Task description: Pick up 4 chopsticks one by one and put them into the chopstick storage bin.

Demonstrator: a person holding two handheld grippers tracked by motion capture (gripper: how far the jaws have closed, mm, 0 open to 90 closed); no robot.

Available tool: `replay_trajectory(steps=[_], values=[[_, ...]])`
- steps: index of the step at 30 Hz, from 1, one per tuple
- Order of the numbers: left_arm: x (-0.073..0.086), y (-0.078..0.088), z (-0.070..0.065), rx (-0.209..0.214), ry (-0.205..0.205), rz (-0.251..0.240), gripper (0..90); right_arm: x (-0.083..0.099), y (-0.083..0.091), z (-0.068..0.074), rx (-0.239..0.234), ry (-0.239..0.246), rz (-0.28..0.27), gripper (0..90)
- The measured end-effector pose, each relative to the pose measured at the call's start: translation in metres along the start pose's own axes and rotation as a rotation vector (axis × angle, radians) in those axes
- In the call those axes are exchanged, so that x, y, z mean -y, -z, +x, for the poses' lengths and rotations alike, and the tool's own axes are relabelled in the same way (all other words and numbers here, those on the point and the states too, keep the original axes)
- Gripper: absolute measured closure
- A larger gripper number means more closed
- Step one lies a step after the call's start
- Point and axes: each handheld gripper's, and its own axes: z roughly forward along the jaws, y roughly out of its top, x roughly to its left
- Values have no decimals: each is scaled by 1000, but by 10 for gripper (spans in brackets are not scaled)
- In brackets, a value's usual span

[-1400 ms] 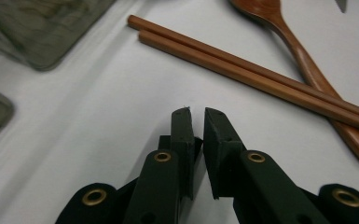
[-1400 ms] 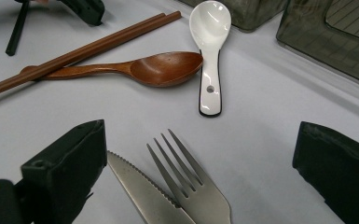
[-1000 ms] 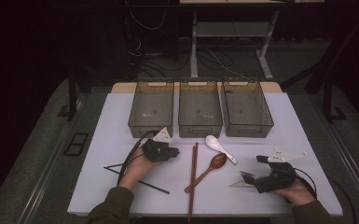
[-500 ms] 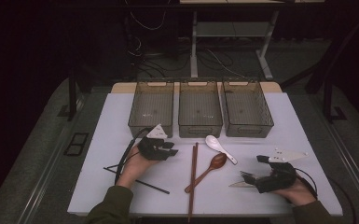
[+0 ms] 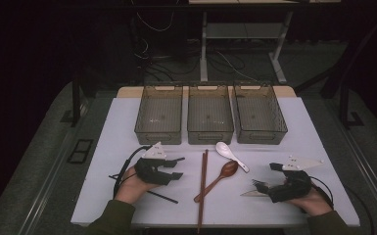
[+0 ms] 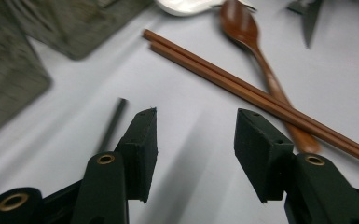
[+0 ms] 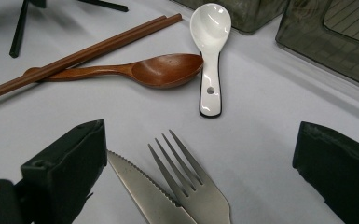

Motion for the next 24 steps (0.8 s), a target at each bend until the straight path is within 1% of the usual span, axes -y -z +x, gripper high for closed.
replay_trajectory(steps=[4, 5, 6, 8, 10, 16, 17, 18, 20, 24], values=[[8, 3, -14, 23, -16, 9, 489, 0, 0, 0, 0, 0, 1, 29], [10, 4, -18, 26, -23, 12, 511, 0, 0, 0, 1, 1, 1, 29], [13, 3, -23, 41, -35, 25, 521, 0, 0, 0, 0, 1, 2, 29], [14, 3, -25, 46, -41, 32, 543, 0, 0, 0, -1, -1, 2, 29], [18, 2, -32, 68, -49, 46, 563, 0, 0, 0, -2, -1, 0, 29], [23, 5, -40, 92, -73, 59, 619, 0, -1, 0, 3, -2, 3, 29], [24, 5, -41, 96, -84, 66, 642, 0, -1, 1, 3, -1, 5, 29], [25, 5, -41, 98, -98, 75, 642, 0, -1, 1, 3, -1, 5, 29], [27, 5, -42, 104, -110, 84, 666, 0, -1, 1, 4, 0, 6, 29], [29, 4, -43, 121, -122, 91, 676, 0, -1, 1, 5, 2, 5, 29]])
